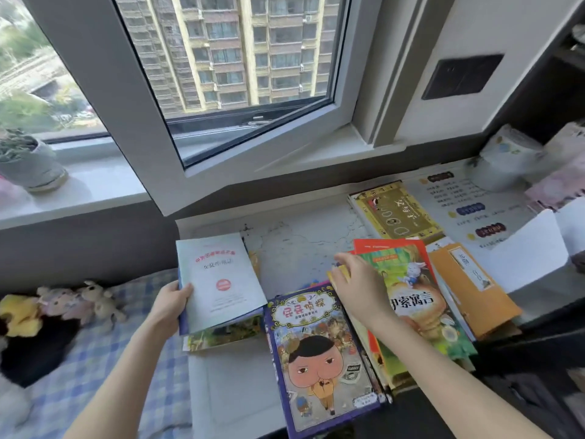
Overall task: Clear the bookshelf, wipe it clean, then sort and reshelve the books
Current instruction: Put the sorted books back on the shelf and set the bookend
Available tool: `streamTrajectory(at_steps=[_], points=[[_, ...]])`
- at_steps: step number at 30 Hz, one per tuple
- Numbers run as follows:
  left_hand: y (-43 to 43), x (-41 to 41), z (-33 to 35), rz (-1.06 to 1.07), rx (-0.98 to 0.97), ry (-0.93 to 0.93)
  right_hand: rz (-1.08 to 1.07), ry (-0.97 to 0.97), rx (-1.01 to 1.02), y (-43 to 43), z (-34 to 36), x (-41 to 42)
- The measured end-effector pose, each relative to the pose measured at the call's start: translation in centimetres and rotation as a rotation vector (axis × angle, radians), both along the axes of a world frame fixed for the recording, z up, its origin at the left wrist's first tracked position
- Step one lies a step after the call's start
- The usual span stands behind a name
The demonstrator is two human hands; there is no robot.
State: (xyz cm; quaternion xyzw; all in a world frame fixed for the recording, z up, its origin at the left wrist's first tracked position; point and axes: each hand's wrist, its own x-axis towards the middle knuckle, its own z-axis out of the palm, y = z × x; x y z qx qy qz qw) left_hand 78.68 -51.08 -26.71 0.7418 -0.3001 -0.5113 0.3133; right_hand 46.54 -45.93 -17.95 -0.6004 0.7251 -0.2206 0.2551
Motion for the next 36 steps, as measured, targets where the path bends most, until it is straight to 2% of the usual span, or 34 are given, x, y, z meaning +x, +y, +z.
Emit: streamTrajectory(at_steps=[2, 6, 9, 11, 14, 17, 20, 23, 26, 29, 32, 36], points=[[-0.8, -0.1, -1.8, -0.074, 0.075, -0.152, -0.103, 0.172, -0.002, 1.3, -0.4, -2.6], [-0.8, -1.3, -2.2, -0.208, 0.21, -0.589, -0.279, 0.393, 0.228, 3.7, -0.5, -8.3], [0.1, -3.6, -0.7, -0.224, 0.184, -0.828, -0.381, 0.336, 0.356, 4.8, -0.4, -11.2], [0.5, -5.7, -0.1, -0.267, 0.044, -0.894, -0.393, 0.305, 0.406, 5.3, -0.3, -12.3], [0.7, -8.5, 0.2, -0.382, -0.113, -0.916, -0.382, 0.399, 0.393, 5.5, -0.2, -12.5], [0.9, -8.6, -0.6, -0.323, 0.05, -0.913, -0.38, 0.419, 0.389, 5.7, -0.2, -12.2], [1.8, -6.3, -2.5, -0.181, 0.213, -0.735, -0.393, 0.379, 0.409, 5.7, 0.0, -12.6], [2.5, -4.1, -3.2, -0.157, 0.177, -0.589, -0.397, 0.394, 0.384, 5.5, 0.5, -12.6], [2.2, -3.3, -3.0, -0.245, 0.145, -0.623, -0.374, 0.465, 0.358, 5.2, 1.0, -12.4], [1.9, -3.0, -2.9, -0.319, 0.156, -0.642, -0.362, 0.425, 0.362, 4.6, 1.6, -12.3], [1.9, -2.9, -3.0, -0.345, 0.161, -0.631, -0.304, 0.272, 0.273, 4.2, 2.5, -11.6], [2.3, -2.4, -3.4, -0.324, 0.144, -0.582, -0.232, -0.188, 0.086, 2.2, 3.8, -8.8]])
